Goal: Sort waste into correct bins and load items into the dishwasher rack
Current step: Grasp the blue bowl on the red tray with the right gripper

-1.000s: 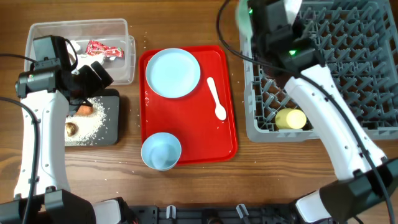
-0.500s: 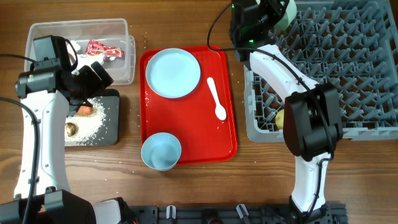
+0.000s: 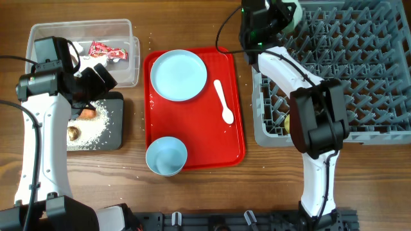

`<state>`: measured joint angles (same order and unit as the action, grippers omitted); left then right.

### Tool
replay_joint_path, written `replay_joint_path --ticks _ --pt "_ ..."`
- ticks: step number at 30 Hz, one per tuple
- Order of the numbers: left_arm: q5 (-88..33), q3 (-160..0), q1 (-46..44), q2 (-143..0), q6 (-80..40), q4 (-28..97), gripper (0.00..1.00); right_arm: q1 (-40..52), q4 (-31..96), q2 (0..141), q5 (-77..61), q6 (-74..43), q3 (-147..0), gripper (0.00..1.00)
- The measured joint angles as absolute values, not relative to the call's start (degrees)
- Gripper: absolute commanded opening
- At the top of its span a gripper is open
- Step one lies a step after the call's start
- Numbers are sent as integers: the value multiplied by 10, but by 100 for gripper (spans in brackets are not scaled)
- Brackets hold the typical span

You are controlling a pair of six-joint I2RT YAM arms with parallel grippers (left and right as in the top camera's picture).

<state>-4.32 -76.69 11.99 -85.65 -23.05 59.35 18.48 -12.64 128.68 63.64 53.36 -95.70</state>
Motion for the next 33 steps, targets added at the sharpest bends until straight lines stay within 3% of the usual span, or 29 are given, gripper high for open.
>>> replay_joint_path --ticks 1,2,4,9,21,23,24,25,27,33 --pt "-43 -767 120 -856 -230 594 100 185 -126 1288 631 532 -957 26" --pt "-43 -767 120 -856 -230 594 100 186 -126 1289 625 530 -957 51" --pt "-43 -767 120 -856 -230 594 100 189 -125 1291 611 526 -957 74" --pt "-43 -767 120 -856 -230 594 100 224 -125 1293 602 528 -957 100" --pt "-43 -767 120 -856 -230 594 100 297 -149 1290 606 457 -957 100" --pt "-43 -767 120 -856 -230 594 100 314 -62 1268 606 394 -958 100" --pt "-43 -767 120 -856 -230 593 100 328 68 1234 586 327 -960 100" --pt "-43 -767 120 -856 -230 592 100 333 103 1219 576 299 -957 100" --pt "-43 -767 120 -856 -231 594 100 345 331 1146 422 167 -958 100" --pt "-43 -767 120 -856 -230 594 100 345 508 1042 -102 -105 -958 99"
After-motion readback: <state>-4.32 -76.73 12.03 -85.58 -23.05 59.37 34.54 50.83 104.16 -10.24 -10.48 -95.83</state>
